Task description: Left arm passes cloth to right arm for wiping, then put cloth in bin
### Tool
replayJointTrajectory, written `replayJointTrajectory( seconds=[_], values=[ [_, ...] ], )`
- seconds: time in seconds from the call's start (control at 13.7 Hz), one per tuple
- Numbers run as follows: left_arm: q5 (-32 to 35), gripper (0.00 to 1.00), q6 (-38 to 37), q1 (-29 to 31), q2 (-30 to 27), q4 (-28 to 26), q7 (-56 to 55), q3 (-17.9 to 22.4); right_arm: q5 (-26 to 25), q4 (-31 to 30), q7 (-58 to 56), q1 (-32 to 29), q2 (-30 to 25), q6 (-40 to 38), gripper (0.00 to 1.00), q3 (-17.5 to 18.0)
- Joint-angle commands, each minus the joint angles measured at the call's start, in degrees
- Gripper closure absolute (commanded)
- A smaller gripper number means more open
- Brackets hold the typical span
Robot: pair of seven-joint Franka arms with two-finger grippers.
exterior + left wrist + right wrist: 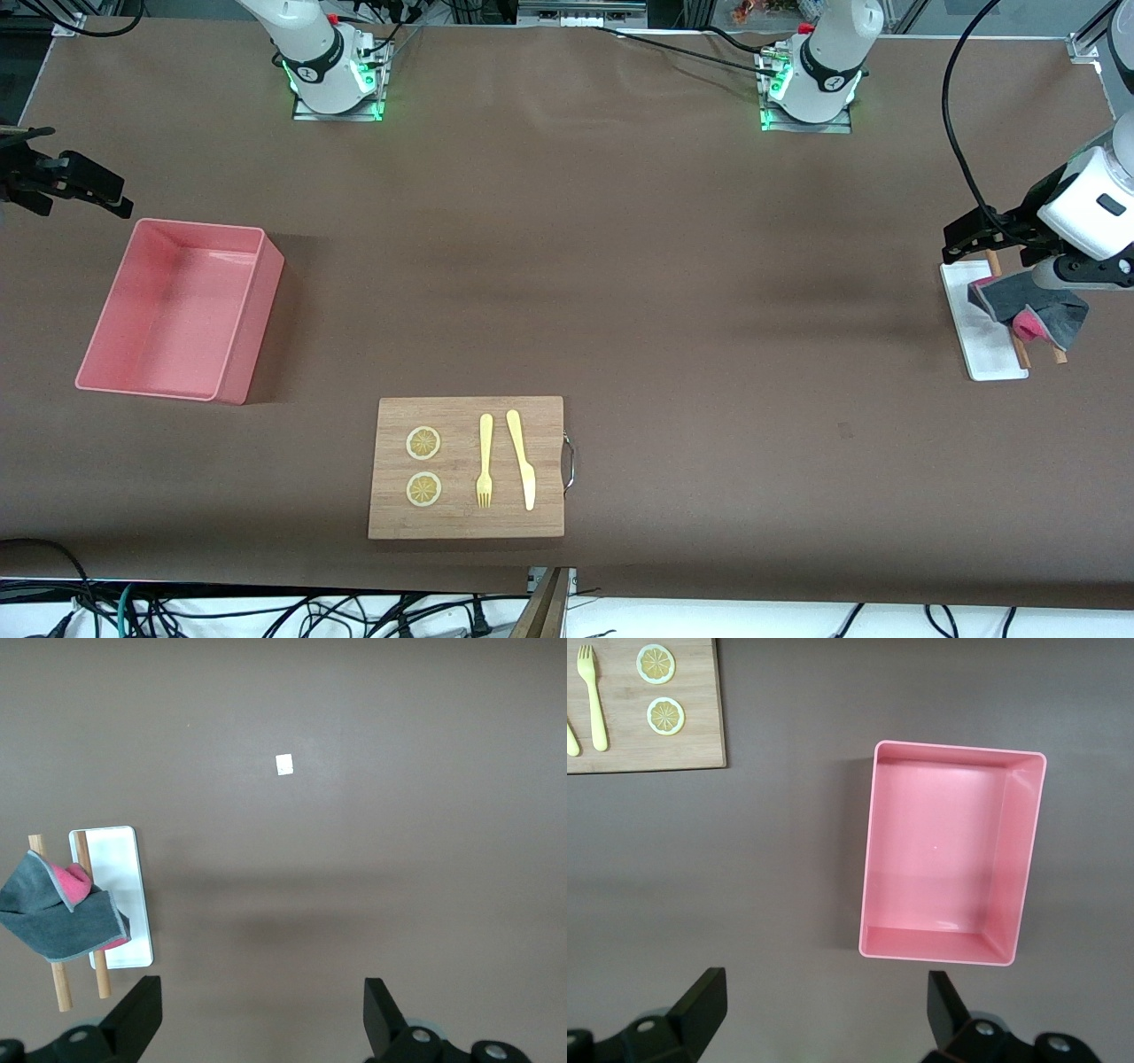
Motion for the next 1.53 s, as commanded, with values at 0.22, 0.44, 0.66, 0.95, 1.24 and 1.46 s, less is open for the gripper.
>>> replayJointTrajectory(
  seconds=[0.22,0.44,0.66,0.95,1.24,1.46],
  values=[
    [1.38,0.0,-1.08,-0.06,0.94,2.02,-0.31,-0.01,0.88,1.07,-0.58,-0.37,0.4,-0.16,0.0,0.13],
    [1.3,0.0,-1.17,-0.15,1.11,2.73,-0.48,-0.01,0.88,1.07,-0.58,-0.2,0.4,-0.16,0.0,0.13],
    [1.3,0.0,-1.17,-0.06,1.11,3.51,-0.4,-0.01,0.88,1.07,-0.58,-0.37,0.32,-0.16,0.0,0.13],
    [1.47,0.0,-1.26,-0.06,2.86,4.22,-0.31,-0.01,0.97,1.07,-0.67,-0.38,0.41,-0.16,0.0,0.13],
    [1.47,0.0,-1.26,0.12,2.87,4.4,-0.31,0.08,0.97,1.07,-0.67,-0.38,0.32,-0.16,0.0,0.13],
    [1.3,0.0,-1.26,0.12,2.96,5.8,-0.48,0.17,0.97,1.07,-0.67,-0.38,0.32,-0.16,0.0,0.13]
  ],
)
